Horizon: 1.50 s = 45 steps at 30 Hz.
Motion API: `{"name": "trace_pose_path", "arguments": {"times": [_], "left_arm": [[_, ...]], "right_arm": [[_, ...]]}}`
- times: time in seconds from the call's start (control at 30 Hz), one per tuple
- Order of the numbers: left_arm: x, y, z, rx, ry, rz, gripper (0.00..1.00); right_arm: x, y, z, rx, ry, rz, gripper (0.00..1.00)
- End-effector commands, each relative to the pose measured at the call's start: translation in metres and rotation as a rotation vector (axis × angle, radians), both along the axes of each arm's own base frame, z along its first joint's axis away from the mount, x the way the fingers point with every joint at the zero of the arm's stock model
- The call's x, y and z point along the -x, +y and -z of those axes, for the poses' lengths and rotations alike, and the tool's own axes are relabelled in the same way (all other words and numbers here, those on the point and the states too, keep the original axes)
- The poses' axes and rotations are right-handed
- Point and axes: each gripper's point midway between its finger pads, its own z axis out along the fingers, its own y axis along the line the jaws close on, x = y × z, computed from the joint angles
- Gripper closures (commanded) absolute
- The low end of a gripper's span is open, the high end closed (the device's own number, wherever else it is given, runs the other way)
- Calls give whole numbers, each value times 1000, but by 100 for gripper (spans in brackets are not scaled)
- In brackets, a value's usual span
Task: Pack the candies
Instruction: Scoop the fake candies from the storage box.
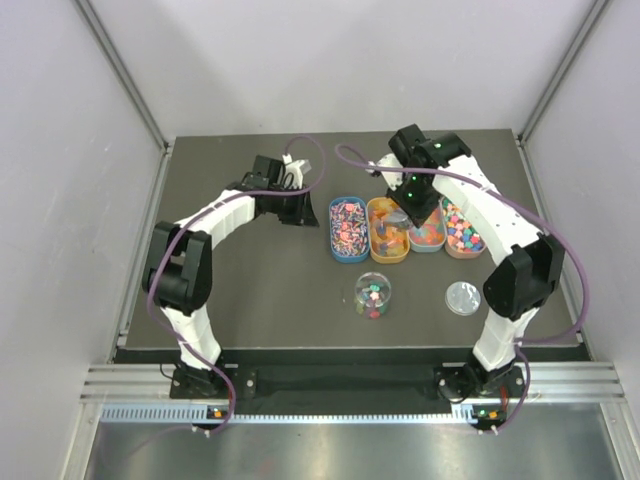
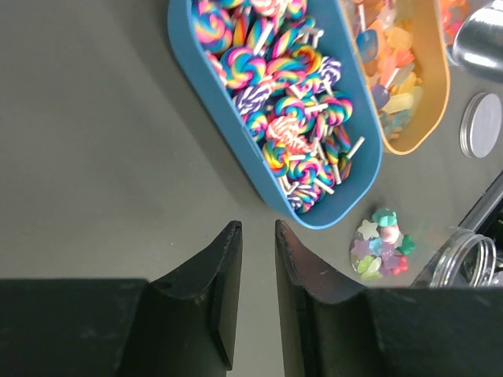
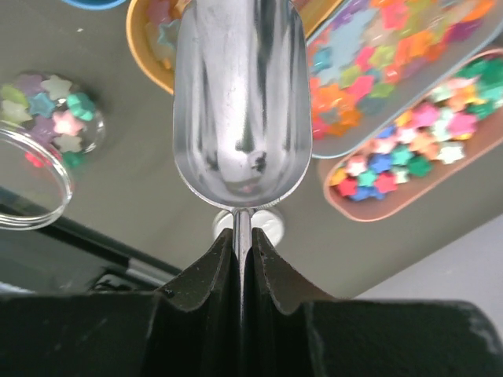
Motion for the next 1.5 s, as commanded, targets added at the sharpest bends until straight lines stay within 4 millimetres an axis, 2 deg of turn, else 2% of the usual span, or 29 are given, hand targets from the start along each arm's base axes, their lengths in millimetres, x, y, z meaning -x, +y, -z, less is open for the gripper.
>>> {"name": "trace_pose_path", "arguments": {"times": [0.0,0.07,0.13,0.37,0.63,0.83,0.97,1.17,1.27,1.33,1.47], "left_arm": [[-14,-1,-16,23,-86,-41,72],[-15,0,-12,10,-94,-40,72],[-17,3,-10,-7,-101,-48,72],[-18,5,1,-27,-88,-52,72],[-26,6,2,-48,-88,-60,72],[-30,4,19,-48,-58,-68,72],[-39,-1,18,-40,-68,-67,72],[-46,-5,17,-43,-70,-66,72],[-42,-6,19,-48,-66,-63,72],[-40,-7,19,-49,-66,-61,72],[-34,-9,22,-51,-54,-57,72]], "right_arm": [[25,6,17,-39,131,112,100],[37,9,30,-52,196,141,100],[45,11,33,-72,220,169,100],[48,28,36,-155,285,211,100],[49,33,56,-139,349,300,100],[50,20,66,-88,350,390,100],[58,3,74,-24,350,468,100],[72,-8,85,21,389,523,100],[57,-5,85,4,374,537,100],[39,0,83,-18,343,542,100],[27,7,90,-27,344,541,100]]}}
